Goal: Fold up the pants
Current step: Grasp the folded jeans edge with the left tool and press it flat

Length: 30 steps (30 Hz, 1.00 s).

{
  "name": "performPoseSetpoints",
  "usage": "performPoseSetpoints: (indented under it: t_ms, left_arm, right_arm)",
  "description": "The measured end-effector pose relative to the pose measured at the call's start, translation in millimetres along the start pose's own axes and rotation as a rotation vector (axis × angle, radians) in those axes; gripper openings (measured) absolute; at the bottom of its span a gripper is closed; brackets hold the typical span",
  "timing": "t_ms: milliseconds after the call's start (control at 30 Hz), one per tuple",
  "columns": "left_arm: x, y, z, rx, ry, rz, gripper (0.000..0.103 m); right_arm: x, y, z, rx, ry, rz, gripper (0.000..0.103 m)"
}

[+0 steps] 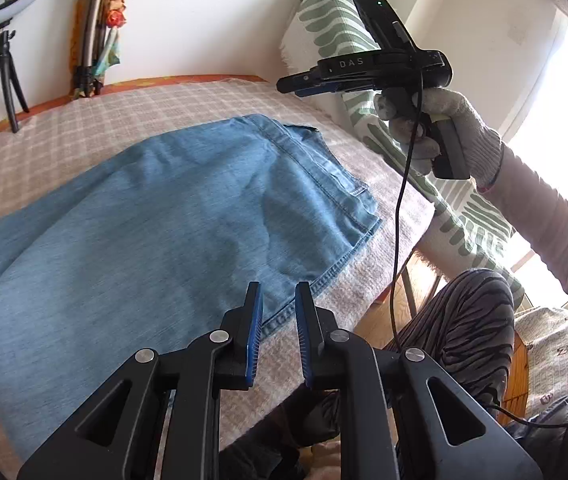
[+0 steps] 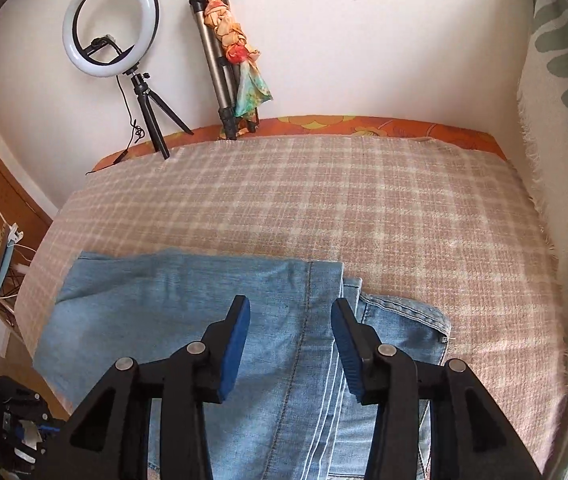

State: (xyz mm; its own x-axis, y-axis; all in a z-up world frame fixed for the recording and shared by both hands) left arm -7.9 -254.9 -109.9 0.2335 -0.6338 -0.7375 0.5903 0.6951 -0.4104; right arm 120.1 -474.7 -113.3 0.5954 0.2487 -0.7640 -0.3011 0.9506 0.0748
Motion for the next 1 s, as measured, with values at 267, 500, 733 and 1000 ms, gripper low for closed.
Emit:
performPoseSetpoints:
  t_ms: [267, 500, 733, 1000]
  left_arm:
    - [-72, 89, -35, -0.181, -0.101, 0.184, 0.032]
    - [-92, 138, -46, -0.342, -0.149, 0.223, 0.052]
    - [-73, 158, -47, -0.415, -0.108, 0.181, 0.052]
    - [-63, 160, -52, -0.380, -0.089, 0.181, 0.051]
  right_arm:
    - [21, 114, 42, -0.251, -0.064, 0.117, 0.065]
    - [67, 202, 70, -0.388, -0.040, 0.239, 0.065]
    - [119, 276, 91, -0.548, 0.075, 0.287, 0.064]
    - [189, 340, 102, -0.639, 0.255, 0.418, 0.039]
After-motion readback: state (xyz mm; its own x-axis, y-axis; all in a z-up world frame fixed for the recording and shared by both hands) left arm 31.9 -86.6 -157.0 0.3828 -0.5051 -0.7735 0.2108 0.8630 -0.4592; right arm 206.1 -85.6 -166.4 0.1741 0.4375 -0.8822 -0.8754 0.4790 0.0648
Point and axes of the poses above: each gripper's, at about its wrist camera, not at the fingertips, and x roughly the way its jaws point, y to its left, z to its top, the point moved 8 cm from there along x, roughly the way its jaws point, and after that the axes turned 11 degrees about -x, right-handed, at the moved point
